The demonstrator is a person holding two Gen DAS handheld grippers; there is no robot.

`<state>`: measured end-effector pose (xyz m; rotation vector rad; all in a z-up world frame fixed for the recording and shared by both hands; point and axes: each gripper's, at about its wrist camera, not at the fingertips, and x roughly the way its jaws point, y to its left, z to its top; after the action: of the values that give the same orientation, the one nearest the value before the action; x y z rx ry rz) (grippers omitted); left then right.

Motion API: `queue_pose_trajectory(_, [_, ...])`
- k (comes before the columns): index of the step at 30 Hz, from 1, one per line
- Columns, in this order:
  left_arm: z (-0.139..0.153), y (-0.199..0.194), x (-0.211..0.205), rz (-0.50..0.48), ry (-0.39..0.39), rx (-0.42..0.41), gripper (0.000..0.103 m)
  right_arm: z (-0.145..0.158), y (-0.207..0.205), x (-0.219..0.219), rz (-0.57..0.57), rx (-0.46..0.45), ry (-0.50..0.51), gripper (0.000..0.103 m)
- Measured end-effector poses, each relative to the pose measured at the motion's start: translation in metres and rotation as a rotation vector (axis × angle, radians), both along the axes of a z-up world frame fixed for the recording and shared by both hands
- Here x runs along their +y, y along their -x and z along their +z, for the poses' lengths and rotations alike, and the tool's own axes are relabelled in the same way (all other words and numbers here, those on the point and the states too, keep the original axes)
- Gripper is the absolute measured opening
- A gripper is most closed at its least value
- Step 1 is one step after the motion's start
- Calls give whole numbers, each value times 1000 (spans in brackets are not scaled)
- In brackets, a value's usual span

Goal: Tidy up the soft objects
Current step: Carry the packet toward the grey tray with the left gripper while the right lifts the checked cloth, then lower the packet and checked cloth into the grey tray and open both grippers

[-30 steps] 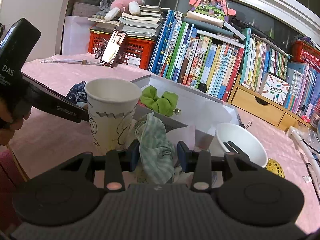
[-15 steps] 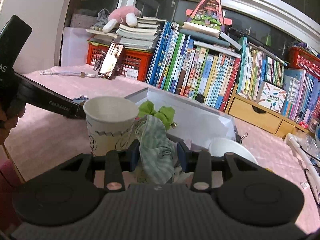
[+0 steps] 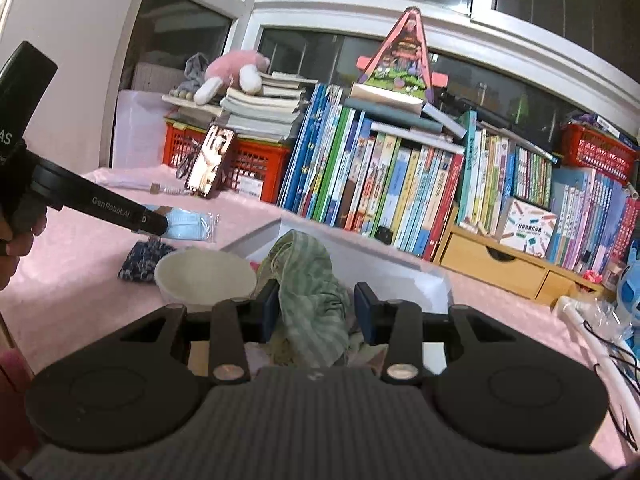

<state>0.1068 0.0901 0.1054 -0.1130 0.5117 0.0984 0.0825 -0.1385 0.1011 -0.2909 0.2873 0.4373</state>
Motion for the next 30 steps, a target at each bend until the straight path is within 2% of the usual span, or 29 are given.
queue_pose_trajectory(11, [12, -7, -7, -31, 2, -21, 34, 17, -11, -11, -18, -23, -47, 45])
queue_pose_trajectory(18, [27, -21, -16, -86, 7, -39, 34, 30, -23, -20, -30, -26, -90, 45])
queue_pose_trajectory(30, [51, -78, -32, -176, 29, 14, 34, 62, -89, -46, -87, 61, -164, 45])
